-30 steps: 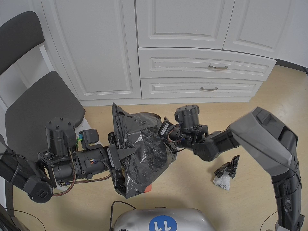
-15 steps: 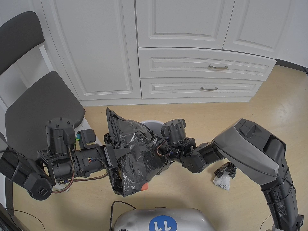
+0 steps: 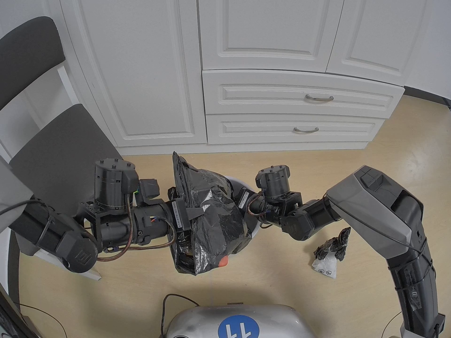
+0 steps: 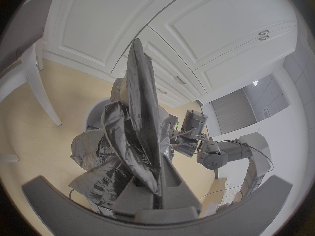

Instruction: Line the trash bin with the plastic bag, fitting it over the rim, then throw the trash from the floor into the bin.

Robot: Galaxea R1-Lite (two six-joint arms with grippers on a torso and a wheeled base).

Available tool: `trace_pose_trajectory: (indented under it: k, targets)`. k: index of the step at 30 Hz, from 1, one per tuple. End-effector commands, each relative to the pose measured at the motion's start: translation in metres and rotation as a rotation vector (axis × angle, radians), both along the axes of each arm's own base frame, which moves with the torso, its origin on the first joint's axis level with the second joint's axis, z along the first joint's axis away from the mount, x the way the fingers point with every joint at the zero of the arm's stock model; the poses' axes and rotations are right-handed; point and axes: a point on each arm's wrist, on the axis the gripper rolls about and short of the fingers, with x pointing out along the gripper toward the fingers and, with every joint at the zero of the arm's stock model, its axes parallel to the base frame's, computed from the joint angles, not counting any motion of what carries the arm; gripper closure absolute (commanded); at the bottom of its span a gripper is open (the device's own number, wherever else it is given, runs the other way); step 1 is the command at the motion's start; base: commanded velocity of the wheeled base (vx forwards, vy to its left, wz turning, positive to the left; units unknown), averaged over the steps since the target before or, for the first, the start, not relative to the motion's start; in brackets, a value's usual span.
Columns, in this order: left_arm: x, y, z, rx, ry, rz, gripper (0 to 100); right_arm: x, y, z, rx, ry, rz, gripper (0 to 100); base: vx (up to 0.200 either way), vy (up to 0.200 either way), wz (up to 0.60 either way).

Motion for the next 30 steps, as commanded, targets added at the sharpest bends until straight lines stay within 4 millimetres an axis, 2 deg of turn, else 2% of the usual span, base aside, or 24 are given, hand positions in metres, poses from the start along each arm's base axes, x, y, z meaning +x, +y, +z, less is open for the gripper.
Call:
trace_pose_trajectory:
  k: [1,7,11,13,16,18,21,22,23,25,30]
  targets:
    - [0.013,-0.006,-0.005,0.012,0.020,0.001,100,-0.007,-0.005,0.011,-0.056,-0.036,0.008,100,0.000,0.000,0.00]
    - [0.035,-0.018,-0.002,0.041,0.053,-0.003,100,-0.009,-0.021,0.047,-0.087,-0.108,-0.028,100,0.000,0.000,0.00]
    - [0.050,-0.028,0.007,0.051,0.068,-0.010,100,-0.004,-0.038,0.065,-0.088,-0.138,-0.060,100,0.000,0.000,0.00]
    - [0.062,-0.039,0.014,0.067,0.073,-0.026,100,0.001,-0.053,0.080,-0.074,-0.166,-0.091,100,0.000,0.000,0.00]
    - [0.069,-0.048,0.017,0.085,0.080,-0.041,100,0.004,-0.065,0.092,-0.065,-0.182,-0.113,100,0.000,0.000,0.00]
    - [0.077,-0.059,0.022,0.093,0.077,-0.059,100,0.005,-0.077,0.108,-0.059,-0.194,-0.135,100,0.000,0.000,0.00]
    - [0.078,-0.064,0.023,0.092,0.074,-0.068,100,0.005,-0.082,0.114,-0.058,-0.197,-0.146,100,0.000,0.000,0.00]
    - [0.076,-0.076,0.024,0.092,0.072,-0.094,100,0.006,-0.094,0.126,-0.049,-0.215,-0.170,100,0.000,0.000,0.00]
    - [0.076,-0.076,0.024,0.092,0.072,-0.094,100,0.006,-0.094,0.126,-0.049,-0.215,-0.170,100,0.000,0.000,0.00]
    - [0.072,-0.091,0.016,0.100,0.080,-0.128,100,0.005,-0.104,0.139,-0.038,-0.237,-0.187,100,0.000,0.000,0.00]
    - [0.082,-0.107,0.011,0.086,0.070,-0.141,100,-0.001,-0.110,0.152,-0.025,-0.258,-0.192,100,0.000,0.000,0.00]
